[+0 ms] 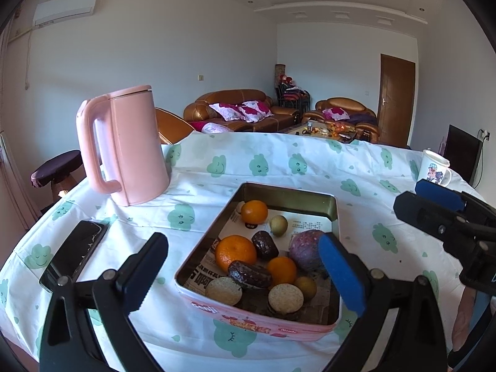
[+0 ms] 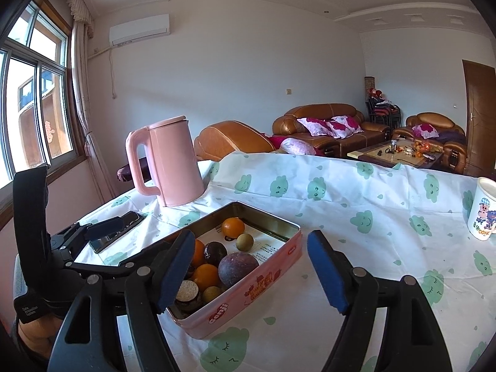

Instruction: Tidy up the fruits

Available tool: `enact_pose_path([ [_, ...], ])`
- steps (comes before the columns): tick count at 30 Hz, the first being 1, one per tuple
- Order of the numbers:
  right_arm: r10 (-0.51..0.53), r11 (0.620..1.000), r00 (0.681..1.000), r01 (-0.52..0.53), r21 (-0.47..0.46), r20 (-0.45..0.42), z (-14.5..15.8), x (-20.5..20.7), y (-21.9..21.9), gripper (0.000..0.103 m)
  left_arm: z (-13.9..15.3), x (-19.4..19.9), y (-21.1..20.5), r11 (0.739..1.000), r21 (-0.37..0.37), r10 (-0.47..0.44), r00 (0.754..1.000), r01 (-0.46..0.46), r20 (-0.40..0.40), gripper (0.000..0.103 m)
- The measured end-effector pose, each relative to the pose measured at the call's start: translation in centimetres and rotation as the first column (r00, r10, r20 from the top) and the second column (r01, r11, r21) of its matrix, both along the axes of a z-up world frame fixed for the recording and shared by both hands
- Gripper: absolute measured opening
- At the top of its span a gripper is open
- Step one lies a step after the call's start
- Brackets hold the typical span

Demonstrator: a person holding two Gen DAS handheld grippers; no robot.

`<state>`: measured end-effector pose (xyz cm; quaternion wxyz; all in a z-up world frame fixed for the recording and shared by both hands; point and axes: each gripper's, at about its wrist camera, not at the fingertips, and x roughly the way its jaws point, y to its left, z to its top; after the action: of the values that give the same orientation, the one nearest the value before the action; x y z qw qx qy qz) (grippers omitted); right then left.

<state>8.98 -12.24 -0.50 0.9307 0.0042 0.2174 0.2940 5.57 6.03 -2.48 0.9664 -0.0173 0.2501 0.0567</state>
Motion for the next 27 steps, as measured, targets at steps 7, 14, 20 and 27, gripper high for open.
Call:
enact_pose_path([
  [7,-0.004,1.0,1.0,0.004,0.005,0.002,-0.06,-0.24,-0.33,0.076,0.05,0.06,-0.14,1.0,0.005,0.002,1.0,-0.002,-0.001,0.1],
  [14,-0.012,1.0,1.0,0.012,0.01,-0.002,-0.27,-0.24,-0.57,0.077,0.01,-0.06,-0.21,1.0,0.006,0.003,1.0,-0.003,0.001,0.1],
  [20,-0.017,1.0,1.0,0.017,0.011,-0.006,-0.51,-0.2,-0.67,0.077,-0.01,-0.1,-0.17,1.0,0.007,0.005,1.0,-0.005,0.0,0.1],
  [27,-0.02,1.0,1.0,0.02,0.015,0.002,-0.51,-0.26,-0.82,0.077,-0.01,-0.26,-0.22,1.0,0.012,0.008,1.0,-0.008,0.0,0.102],
])
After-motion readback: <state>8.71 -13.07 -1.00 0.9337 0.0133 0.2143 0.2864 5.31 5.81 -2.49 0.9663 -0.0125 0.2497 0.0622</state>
